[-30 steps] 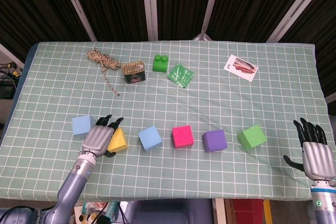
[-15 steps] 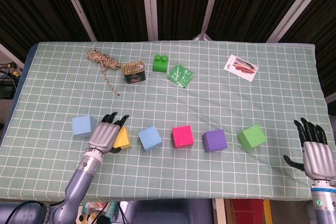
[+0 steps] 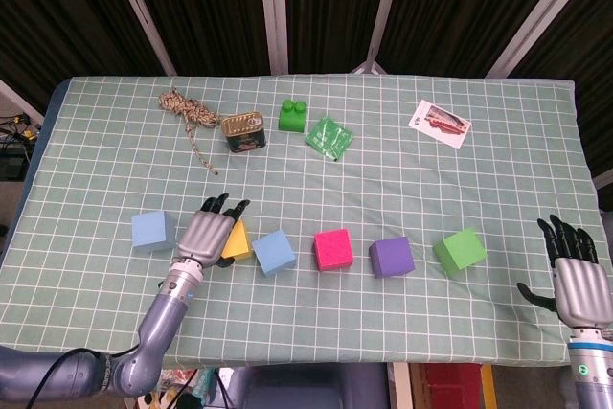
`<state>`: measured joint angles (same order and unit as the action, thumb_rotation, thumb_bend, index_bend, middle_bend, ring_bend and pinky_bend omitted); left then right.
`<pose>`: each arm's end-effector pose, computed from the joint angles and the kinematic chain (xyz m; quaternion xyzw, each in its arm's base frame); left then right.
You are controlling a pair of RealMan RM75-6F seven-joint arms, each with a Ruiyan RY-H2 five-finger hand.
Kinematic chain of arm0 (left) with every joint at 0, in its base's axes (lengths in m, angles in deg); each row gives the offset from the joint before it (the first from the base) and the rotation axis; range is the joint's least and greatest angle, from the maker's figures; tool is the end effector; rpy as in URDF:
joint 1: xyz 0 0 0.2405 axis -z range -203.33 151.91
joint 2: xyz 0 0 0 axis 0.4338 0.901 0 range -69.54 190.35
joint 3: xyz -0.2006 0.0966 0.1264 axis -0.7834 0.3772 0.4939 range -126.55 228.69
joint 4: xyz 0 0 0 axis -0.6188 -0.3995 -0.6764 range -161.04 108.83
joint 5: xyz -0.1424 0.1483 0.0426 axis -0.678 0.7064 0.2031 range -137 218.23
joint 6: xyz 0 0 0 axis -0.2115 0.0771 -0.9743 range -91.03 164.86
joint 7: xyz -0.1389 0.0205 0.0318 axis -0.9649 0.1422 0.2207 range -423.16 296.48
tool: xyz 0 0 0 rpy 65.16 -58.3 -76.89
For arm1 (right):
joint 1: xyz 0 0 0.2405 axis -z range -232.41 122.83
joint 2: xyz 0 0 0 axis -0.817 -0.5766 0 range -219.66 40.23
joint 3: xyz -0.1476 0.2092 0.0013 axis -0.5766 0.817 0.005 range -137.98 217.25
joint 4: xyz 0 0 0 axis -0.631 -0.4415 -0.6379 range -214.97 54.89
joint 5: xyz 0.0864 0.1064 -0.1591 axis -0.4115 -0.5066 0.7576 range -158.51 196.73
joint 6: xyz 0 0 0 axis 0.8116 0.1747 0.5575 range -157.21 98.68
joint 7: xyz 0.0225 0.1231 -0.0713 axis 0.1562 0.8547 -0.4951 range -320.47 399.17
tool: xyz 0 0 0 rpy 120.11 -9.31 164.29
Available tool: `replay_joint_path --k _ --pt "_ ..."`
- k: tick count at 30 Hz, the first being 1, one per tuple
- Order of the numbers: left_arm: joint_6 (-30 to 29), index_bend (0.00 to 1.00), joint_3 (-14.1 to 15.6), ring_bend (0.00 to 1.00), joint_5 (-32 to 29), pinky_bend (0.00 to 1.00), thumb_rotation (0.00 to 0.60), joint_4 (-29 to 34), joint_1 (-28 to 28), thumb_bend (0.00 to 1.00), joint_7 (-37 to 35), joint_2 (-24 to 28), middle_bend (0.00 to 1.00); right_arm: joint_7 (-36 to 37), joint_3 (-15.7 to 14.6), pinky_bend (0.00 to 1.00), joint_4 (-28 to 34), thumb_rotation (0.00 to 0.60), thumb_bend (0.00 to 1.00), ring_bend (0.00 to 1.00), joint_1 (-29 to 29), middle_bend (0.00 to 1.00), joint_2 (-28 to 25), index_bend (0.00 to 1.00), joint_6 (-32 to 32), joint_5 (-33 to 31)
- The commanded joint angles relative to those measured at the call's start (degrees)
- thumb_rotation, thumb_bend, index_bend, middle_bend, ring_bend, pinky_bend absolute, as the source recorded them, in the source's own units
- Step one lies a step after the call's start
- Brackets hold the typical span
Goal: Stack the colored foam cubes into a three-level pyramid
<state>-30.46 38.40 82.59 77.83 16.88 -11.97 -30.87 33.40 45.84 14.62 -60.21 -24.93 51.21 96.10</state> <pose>-0.1074 0.3002 -0.0209 -0.7409 -0.3904 -0.2919 0.4619 -0.3198 -0.1941 0.1567 0.5643 -0.4155 0.3458 0.6240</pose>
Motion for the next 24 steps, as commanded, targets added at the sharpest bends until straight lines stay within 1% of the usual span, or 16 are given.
replay_joint_path --k 1,4,9,19,24 --pt "1.3 0.11 -0.9 0.06 -0.5 0.12 0.6 -2.3 1.5 0.27 -0.3 -0.8 0.35 0.1 0.1 0.0 -0.1 0.6 0.19 0.0 0.0 0.0 0.0 0.0 -0.1 -0.1" --pt "2.9 0.11 -1.5 0.06 0.1 0.12 0.6 -5.1 3.2 0.27 -1.1 -1.5 0.35 0.4 0.2 0.0 -0.1 0.6 0.19 0.0 0.0 0.0 -0.1 0.0 -0.2 -0.5" --pt "5.7 0.11 -2.3 0.06 -0.1 0.12 0.6 -7.6 5.4 0.27 -2.4 -1.9 0.35 0.6 0.2 0.0 -0.1 0.6 0.18 0.0 -0.1 0.0 -0.2 0.0 -0.3 -0.6" --pt "10.2 0.11 -2.6 0.06 -0.2 0.12 0.6 -11.8 9.2 0.27 -3.7 -3.4 0.33 1.0 0.3 0.0 -0.1 0.6 0.18 0.0 -0.1 0.0 -0.2 0.0 -0.5 -1.0" --pt "12.1 0.11 -2.7 0.06 -1.6 0.12 0.6 -13.7 11.2 0.27 -3.5 -4.1 0.32 1.3 0.5 0.0 -0.1 0.6 0.19 0.0 -0.1 0.0 -0.2 0.0 -0.8 -1.6"
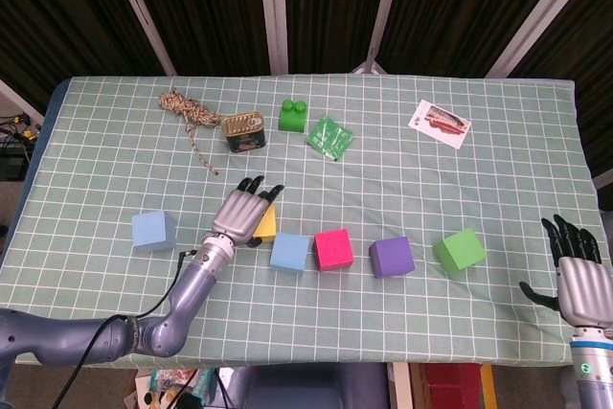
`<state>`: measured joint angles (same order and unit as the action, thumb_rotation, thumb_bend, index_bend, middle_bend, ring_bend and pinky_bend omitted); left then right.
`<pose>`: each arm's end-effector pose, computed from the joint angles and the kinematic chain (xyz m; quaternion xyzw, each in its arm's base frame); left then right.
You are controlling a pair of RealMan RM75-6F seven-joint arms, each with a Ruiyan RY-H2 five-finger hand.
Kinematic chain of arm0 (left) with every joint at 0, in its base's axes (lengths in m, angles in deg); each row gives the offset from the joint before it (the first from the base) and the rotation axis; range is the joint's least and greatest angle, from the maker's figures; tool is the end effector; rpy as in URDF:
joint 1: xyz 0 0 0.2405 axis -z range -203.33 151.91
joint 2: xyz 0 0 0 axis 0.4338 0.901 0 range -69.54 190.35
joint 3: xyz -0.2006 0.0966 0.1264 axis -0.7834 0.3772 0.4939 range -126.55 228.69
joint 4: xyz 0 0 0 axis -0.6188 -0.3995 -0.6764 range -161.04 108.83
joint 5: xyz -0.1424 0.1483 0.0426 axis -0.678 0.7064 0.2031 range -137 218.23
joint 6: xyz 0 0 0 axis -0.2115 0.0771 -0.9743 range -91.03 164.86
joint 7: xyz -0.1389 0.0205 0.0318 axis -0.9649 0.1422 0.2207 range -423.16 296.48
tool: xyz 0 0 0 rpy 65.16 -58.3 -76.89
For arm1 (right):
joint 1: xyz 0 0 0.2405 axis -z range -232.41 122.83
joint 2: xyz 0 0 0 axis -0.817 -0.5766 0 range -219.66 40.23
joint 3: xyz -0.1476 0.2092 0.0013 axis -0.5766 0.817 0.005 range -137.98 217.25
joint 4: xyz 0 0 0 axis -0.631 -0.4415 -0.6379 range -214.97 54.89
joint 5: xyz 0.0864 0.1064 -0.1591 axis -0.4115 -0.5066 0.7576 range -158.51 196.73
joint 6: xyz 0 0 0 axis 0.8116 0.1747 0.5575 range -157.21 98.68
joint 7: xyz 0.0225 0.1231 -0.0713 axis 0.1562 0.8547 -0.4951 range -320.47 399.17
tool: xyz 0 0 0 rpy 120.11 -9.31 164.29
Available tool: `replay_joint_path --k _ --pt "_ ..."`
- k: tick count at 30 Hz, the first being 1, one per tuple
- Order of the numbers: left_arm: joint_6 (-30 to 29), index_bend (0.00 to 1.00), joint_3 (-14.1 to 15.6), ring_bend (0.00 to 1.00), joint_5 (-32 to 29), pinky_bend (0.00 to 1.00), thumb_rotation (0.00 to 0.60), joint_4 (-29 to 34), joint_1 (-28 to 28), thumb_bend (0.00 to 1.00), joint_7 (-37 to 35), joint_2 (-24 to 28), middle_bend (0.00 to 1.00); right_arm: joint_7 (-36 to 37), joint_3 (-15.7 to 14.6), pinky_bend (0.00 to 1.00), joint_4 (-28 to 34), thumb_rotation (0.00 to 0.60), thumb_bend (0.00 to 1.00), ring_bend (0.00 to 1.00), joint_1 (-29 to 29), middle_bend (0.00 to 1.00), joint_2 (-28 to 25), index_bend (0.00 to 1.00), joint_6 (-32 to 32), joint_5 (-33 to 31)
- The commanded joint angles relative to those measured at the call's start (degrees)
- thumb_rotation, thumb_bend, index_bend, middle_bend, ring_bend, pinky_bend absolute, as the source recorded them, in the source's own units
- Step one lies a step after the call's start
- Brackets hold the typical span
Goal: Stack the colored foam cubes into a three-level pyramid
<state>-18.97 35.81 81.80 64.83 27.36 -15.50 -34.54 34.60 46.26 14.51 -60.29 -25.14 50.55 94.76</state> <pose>-0.0686 0.3452 -0.0492 -0.7836 -0.3395 -0.3062 0.4206 -0.3232 -0.1957 0.1587 0.5541 -0.4265 0.3467 0.6252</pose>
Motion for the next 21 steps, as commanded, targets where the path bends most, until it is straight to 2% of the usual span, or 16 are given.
replay_joint_path --k 1,10,21 --pt "0.8 0.11 -0.1 0.06 -1.2 0.12 0.6 -1.0 1.0 0.27 0.1 -0.6 0.31 0.1 0.1 0.0 0.0 0.6 0.19 0.0 0.0 0.0 0.0 0.0 -0.2 -0.4" --pt "0.3 0.05 0.1 0.05 -2.8 0.12 0.6 -1.7 2.5 0.24 0.2 -0.8 0.19 0.0 0.1 0.0 0.2 0.6 0.19 0.0 -0.1 0.0 0.0 0.0 -0.3 -0.5" --pt "-2.4 0.0 0.4 0.01 -3.1 0.08 0.6 1.8 1.7 0.22 -1.4 2.5 0.09 -0.3 -0.1 0.0 0.4 0.6 0.19 0.0 0.0 0.0 -0.1 0.0 -0.1 -0.2"
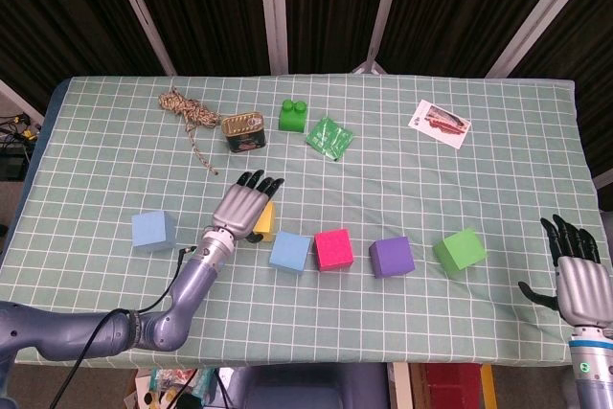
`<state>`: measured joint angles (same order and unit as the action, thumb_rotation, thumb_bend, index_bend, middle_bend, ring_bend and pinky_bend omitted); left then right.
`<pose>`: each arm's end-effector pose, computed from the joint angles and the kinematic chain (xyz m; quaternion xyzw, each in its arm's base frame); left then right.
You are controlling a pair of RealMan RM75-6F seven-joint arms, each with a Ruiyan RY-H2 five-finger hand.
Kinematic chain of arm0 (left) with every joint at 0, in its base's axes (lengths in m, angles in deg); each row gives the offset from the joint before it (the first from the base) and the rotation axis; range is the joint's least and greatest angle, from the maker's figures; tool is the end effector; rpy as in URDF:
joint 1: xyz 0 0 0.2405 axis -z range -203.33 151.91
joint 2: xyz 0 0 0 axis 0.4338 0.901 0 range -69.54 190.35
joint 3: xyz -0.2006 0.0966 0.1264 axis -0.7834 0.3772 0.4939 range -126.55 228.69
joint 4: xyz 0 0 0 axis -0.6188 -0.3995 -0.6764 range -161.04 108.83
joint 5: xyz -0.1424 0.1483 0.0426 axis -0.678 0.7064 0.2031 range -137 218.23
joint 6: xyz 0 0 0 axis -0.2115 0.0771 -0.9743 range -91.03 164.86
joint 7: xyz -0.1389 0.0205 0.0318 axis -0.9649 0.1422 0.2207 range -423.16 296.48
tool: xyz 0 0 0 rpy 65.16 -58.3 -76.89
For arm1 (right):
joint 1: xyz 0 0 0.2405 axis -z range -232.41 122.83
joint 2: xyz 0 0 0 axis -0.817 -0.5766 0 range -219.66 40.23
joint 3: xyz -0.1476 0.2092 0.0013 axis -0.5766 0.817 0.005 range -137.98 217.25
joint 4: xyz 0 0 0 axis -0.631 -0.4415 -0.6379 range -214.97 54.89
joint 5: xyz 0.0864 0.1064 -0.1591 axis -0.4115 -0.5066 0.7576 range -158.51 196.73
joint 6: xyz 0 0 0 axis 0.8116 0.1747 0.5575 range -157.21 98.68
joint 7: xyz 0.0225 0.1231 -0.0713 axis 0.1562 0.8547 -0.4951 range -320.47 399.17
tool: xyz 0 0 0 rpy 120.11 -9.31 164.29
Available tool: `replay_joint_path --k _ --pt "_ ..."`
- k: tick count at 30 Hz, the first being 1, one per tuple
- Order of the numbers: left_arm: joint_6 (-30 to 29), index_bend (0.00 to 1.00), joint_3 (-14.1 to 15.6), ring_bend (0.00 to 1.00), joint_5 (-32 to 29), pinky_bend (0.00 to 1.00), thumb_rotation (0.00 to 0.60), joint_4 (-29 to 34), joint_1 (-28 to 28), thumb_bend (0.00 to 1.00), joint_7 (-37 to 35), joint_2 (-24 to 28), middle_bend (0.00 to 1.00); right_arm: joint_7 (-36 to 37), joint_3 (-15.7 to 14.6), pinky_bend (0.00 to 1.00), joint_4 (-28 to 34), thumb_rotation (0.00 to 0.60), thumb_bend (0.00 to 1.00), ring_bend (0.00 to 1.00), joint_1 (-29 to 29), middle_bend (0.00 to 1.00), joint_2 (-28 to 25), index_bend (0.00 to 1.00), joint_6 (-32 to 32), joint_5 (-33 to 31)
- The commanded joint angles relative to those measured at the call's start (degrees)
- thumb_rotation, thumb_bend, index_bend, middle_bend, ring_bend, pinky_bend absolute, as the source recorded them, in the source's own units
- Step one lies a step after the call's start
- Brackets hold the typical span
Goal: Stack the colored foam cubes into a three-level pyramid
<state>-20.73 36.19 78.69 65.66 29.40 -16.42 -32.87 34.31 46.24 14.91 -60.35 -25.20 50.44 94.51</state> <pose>-0.0668 0.3525 -0.0396 -0.7735 -0.3484 -0.3064 0.4318 -0.3223 -0.1957 0.1581 0.5538 -0.4283 0.3457 0.6248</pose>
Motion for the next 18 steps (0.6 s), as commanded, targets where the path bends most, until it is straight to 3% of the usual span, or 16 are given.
replay_joint_path --k 1,11,18 --pt "-0.9 0.0 0.0 0.01 0.1 0.08 0.6 1.6 -0.5 0.21 -0.8 1.4 0.09 -0.1 -0.1 0.0 0.0 0.6 0.19 0.0 0.0 0.0 -0.1 0.0 -0.1 0.0" --pt "-3.9 0.0 0.7 0.01 4.7 0.08 0.6 10.8 -5.2 0.2 -7.2 10.2 0.08 -0.6 -0.3 0.0 0.2 0.6 0.19 0.0 0.0 0.0 -0.3 0.0 -0.2 0.0" --pt "-3.6 0.01 2.7 0.01 7.5 0.08 0.6 14.7 -7.8 0.19 -10.7 14.7 0.18 -1.1 -0.5 0.0 0.4 0.6 0.19 0.0 0.0 0.0 -0.2 0.0 0.1 0.4"
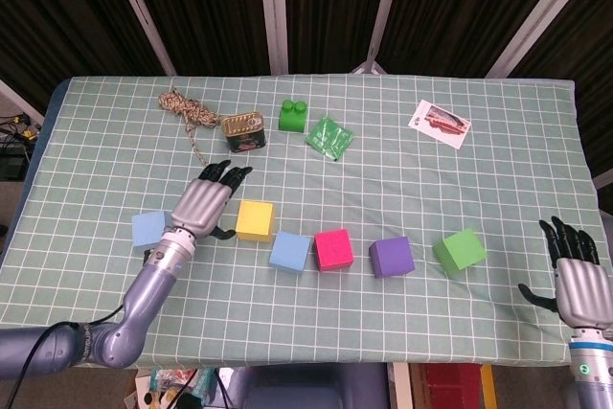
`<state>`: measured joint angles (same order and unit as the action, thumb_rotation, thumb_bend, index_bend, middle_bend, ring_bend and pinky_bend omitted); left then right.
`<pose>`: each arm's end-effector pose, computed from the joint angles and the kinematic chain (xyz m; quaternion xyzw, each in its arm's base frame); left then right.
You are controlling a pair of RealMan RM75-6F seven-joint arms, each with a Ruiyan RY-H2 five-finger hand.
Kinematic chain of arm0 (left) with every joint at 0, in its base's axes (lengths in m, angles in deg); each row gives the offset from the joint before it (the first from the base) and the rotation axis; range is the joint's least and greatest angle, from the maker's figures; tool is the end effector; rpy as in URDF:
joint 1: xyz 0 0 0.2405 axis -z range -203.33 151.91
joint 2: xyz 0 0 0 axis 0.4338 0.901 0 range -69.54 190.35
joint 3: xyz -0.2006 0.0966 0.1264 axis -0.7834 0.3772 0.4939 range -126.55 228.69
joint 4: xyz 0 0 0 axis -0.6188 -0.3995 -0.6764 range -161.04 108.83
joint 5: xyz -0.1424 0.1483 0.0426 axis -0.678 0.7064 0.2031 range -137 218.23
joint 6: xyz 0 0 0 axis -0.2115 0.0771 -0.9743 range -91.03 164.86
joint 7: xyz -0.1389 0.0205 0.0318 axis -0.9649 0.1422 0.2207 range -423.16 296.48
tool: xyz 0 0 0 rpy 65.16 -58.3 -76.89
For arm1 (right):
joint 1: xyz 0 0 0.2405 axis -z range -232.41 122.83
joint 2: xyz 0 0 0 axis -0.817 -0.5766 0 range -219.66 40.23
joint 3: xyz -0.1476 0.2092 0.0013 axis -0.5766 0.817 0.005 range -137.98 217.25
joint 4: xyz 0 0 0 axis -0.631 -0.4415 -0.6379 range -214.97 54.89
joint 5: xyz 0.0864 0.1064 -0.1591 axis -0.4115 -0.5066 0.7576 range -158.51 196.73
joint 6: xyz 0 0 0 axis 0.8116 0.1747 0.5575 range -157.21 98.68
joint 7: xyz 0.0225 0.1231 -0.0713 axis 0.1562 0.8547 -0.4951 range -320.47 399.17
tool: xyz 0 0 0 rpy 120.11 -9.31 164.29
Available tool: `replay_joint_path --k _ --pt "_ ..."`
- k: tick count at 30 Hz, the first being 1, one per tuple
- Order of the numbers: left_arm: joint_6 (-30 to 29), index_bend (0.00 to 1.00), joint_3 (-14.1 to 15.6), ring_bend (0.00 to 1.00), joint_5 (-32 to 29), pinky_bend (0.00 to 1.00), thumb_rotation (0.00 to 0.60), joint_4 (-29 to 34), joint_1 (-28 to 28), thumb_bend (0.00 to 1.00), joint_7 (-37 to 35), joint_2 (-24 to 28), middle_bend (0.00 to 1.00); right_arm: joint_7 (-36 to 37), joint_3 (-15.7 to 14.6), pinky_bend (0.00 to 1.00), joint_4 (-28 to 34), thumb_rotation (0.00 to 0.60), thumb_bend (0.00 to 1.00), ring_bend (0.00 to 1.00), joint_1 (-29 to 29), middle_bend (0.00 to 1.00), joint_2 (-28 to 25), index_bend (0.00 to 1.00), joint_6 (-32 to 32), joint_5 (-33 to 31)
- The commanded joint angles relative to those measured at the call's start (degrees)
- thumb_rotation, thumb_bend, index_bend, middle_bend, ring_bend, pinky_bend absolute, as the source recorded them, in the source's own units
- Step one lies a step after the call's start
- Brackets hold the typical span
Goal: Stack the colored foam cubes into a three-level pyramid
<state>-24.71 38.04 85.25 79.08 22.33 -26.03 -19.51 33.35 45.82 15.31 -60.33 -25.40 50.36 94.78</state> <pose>-0.0953 0.3342 0.0271 -0.7362 -0.3820 -0.3495 0.4357 -0.3214 -0.1940 0.1570 0.5604 -0.4258 0.3393 0.6241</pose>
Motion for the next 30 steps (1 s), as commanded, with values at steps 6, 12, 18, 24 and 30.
replay_joint_path --k 6,12,18,24,30 --pt "3.5 0.02 1.5 0.01 2.3 0.08 0.6 3.9 -0.4 0.11 -3.2 3.5 0.19 -0.3 0.0 0.0 0.0 0.6 0.19 0.0 0.1 0.0 0.2 0.0 0.5 0.3" --pt "6.7 0.02 2.0 0.01 4.6 0.08 0.6 5.5 1.2 0.1 -3.5 4.2 0.2 -0.1 0.1 0.0 -0.2 0.6 0.19 0.0 0.0 0.0 0.2 0.0 0.3 -0.1" --pt "7.8 0.02 3.3 0.01 4.3 0.08 0.6 5.4 3.8 0.1 -0.9 1.5 0.2 0.1 0.2 0.0 -0.1 0.6 0.18 0.0 0.0 0.0 0.2 0.0 0.2 -0.3" --pt "6.9 0.02 4.1 0.01 0.7 0.08 0.6 3.6 6.3 0.1 2.8 -2.3 0.2 0.4 0.3 0.0 -0.1 0.6 0.18 0.0 0.0 0.0 0.2 0.0 0.0 -0.7" --pt "5.9 0.02 3.9 0.01 -2.9 0.08 0.6 1.9 8.8 0.1 5.3 -5.7 0.2 0.9 0.7 0.0 0.1 0.6 0.19 0.0 0.0 0.0 0.1 0.0 -0.2 -1.5"
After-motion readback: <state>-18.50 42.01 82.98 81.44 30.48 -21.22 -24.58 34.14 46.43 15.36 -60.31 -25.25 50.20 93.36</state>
